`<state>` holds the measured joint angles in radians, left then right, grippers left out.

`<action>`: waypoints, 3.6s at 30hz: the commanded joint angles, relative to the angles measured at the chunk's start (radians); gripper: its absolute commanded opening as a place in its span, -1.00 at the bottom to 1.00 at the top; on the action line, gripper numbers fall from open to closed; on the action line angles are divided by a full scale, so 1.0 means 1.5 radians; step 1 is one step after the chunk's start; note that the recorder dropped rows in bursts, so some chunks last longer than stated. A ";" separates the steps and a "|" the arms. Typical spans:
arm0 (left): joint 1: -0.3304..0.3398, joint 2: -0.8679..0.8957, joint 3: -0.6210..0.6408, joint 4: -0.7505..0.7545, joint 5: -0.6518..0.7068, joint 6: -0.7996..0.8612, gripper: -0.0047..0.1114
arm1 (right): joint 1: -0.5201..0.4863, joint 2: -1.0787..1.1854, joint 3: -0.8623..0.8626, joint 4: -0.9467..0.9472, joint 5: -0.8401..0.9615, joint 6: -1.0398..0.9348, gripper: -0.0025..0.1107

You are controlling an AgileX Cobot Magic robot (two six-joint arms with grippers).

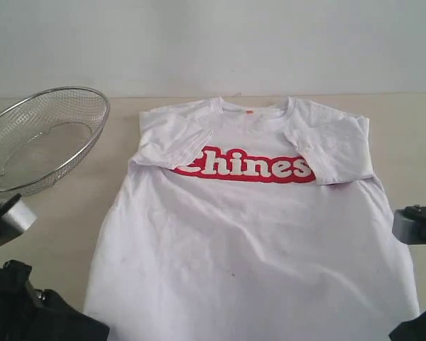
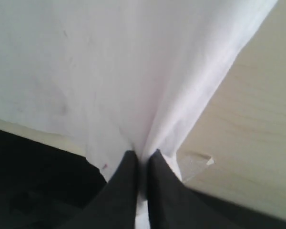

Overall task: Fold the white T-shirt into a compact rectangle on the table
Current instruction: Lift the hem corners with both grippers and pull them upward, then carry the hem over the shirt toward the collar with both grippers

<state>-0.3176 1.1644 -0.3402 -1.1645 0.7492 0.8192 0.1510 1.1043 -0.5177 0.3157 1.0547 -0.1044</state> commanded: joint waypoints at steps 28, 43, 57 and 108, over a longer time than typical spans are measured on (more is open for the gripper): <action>-0.004 -0.313 0.013 0.107 0.126 -0.239 -0.84 | -0.001 -0.194 -0.003 0.002 0.111 0.010 -0.96; -0.004 -0.196 -0.099 0.126 -0.016 -0.238 -0.84 | -0.001 -0.093 -0.134 -0.007 0.079 -0.007 -0.96; 0.036 0.094 -0.343 0.181 -0.104 -0.198 -0.84 | -0.001 0.149 -0.348 -0.144 -0.051 0.048 -0.96; 0.083 0.461 -0.581 0.175 -0.206 -0.101 -0.84 | -0.127 0.466 -0.488 -0.119 -0.258 0.015 -0.95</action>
<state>-0.1979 1.8457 -1.2044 -0.8952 0.4687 0.6487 -0.0323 1.7761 -1.2441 0.1346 0.7119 -0.0736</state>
